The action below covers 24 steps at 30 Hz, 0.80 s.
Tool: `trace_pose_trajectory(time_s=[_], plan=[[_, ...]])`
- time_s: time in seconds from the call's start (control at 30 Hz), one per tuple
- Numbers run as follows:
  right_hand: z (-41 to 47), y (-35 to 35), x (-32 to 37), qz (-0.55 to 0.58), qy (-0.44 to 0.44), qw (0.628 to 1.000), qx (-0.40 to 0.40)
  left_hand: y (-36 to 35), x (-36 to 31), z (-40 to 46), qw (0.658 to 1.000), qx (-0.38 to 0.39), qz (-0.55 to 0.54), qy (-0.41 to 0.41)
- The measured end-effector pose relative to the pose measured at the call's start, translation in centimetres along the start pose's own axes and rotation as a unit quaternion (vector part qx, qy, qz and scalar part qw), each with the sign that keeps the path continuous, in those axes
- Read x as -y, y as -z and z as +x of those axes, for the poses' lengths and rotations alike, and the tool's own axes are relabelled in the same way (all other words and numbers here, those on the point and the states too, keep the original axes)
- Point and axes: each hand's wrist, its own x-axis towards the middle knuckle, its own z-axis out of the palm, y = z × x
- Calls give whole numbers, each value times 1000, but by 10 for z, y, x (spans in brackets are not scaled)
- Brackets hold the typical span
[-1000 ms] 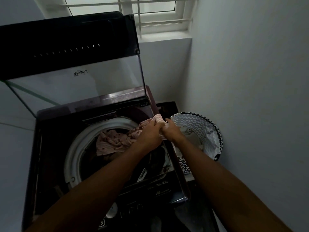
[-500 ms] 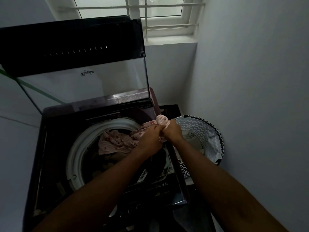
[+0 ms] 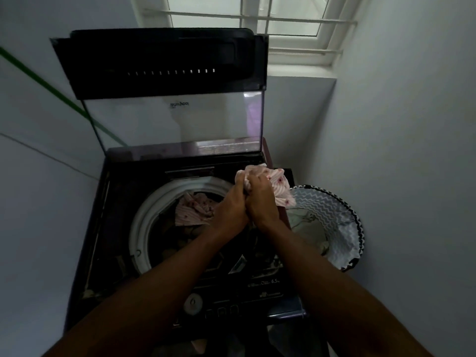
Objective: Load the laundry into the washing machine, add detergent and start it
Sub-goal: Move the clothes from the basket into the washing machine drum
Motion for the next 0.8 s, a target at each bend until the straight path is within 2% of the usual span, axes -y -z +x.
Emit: trace_pose_trajectory(time_s=[0.13, 0.37, 0.47, 0.63, 0.8], plan=[[-6, -24, 20, 8, 27, 999, 19, 20, 24, -12, 999, -37, 24, 4], [-17, -70, 44, -3, 34, 997, 70, 50, 58, -38, 994, -63, 70, 64], [-23, -90, 42, -24, -12, 995, 93, 58, 75, -46, 989, -46, 113, 84], [-32, -107, 26, -182, -34, 975, 123, 62, 98, -50, 988, -27, 126, 85], [-34, -126, 16, -153, -51, 968, 190, 53, 123, -40, 985, 38, 132, 101]])
